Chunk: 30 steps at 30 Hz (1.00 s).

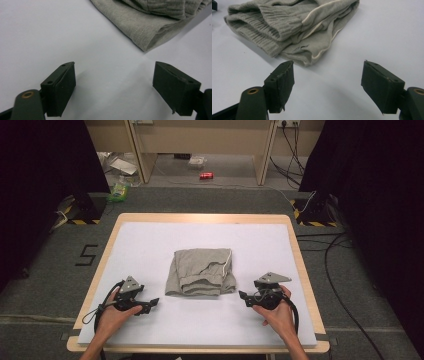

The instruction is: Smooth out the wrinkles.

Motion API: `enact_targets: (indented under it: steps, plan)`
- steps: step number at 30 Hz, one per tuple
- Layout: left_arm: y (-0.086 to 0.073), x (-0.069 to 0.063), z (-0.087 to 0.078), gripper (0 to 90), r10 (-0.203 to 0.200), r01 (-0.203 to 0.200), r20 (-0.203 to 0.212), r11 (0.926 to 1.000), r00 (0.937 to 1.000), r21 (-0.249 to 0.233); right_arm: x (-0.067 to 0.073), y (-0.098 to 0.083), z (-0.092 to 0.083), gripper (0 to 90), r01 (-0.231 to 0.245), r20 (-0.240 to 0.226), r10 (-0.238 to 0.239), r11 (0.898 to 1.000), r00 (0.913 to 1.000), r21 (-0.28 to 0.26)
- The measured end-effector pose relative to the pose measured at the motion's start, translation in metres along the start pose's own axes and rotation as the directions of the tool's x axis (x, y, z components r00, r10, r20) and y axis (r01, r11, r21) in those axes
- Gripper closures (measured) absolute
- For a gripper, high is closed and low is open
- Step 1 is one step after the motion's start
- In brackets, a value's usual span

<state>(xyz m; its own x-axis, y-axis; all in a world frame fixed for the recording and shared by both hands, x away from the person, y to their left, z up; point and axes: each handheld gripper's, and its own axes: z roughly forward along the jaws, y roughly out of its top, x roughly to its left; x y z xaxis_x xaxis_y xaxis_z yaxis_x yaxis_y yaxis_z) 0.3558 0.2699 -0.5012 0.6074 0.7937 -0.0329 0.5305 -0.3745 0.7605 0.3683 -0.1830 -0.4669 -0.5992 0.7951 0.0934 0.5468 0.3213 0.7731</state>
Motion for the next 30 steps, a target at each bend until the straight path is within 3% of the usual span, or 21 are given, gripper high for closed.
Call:
enact_targets:
  steps: [3,18,23,30]
  plan:
    - [-0.004,-0.004,-0.003,18.1,0.026,-0.026,-0.023,0.9997,0.9994,0.002,0.002,-0.005,-0.003,26.0,0.007,0.009,-0.007,1.000,0.9999,0.008]
    - [-0.019,-0.017,-0.019,17.4,0.077,-0.079,-0.081,0.9968,0.9937,-0.016,0.008,-0.031,-0.016,23.7,0.040,0.057,-0.043,0.998,0.9975,0.048]
    - [-0.022,-0.015,-0.023,17.9,0.037,-0.037,-0.050,0.9993,0.9981,-0.002,0.009,-0.038,-0.020,23.5,0.046,0.069,-0.051,0.997,0.9963,0.064]
    - [-0.024,-0.019,-0.024,17.9,0.052,-0.052,-0.069,0.9986,0.9962,-0.007,0.009,-0.051,-0.019,20.5,0.045,0.065,-0.052,0.994,0.9966,0.101]
